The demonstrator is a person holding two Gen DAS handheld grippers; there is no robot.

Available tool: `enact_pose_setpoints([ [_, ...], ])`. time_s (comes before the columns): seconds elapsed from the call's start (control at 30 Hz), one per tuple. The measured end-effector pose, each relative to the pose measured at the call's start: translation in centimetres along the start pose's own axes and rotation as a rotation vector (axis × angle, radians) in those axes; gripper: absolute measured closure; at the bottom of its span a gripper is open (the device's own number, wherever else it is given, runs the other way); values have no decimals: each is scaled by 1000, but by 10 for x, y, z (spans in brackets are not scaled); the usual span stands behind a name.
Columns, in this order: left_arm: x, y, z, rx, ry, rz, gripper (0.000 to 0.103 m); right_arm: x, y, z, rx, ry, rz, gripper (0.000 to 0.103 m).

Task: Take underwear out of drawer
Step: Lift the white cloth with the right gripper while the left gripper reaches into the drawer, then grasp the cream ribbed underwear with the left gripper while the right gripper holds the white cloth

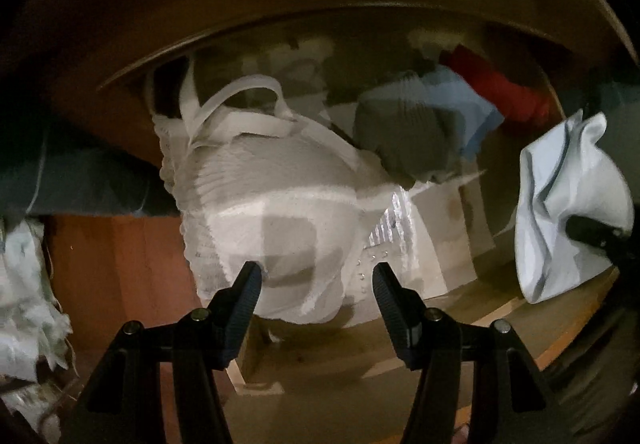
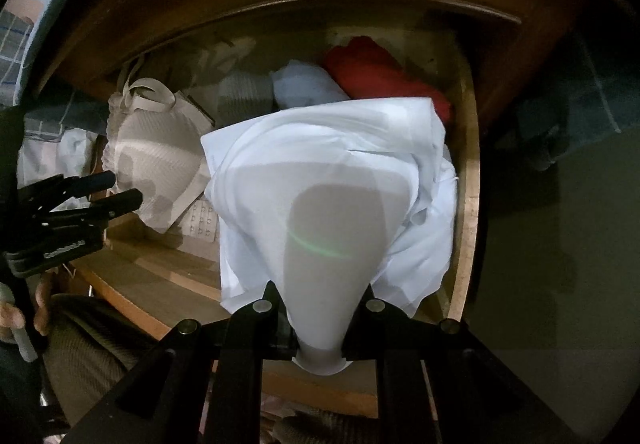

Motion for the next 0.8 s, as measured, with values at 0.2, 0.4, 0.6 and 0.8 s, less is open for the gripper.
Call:
enact_pose_setpoints([
  [0.2,8,-1,-13,64,36,-104,43,0,-1,0,6,3,-3,91],
  [0.4,12,-2,-26,125,65,-177,41,0,-2,-1,6,12,-2,91],
  [0.6,13,-6,-36,157,66,-223,34,-1,-2,-1,14,18,-6,91],
  [0.8,14,-8,-44,202,86,-296,30,-4,-2,-1,22,24,-12,91],
])
Point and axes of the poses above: each gripper's, at about its wrist camera, not at the fingertips, and z roughly against the way its jaws point, y to its left, x to its top, the point moved 8 cm from there along -z, roughly the way its jaws point, and after that the axes turned 2 degrees about x, right-handed, at the moved point
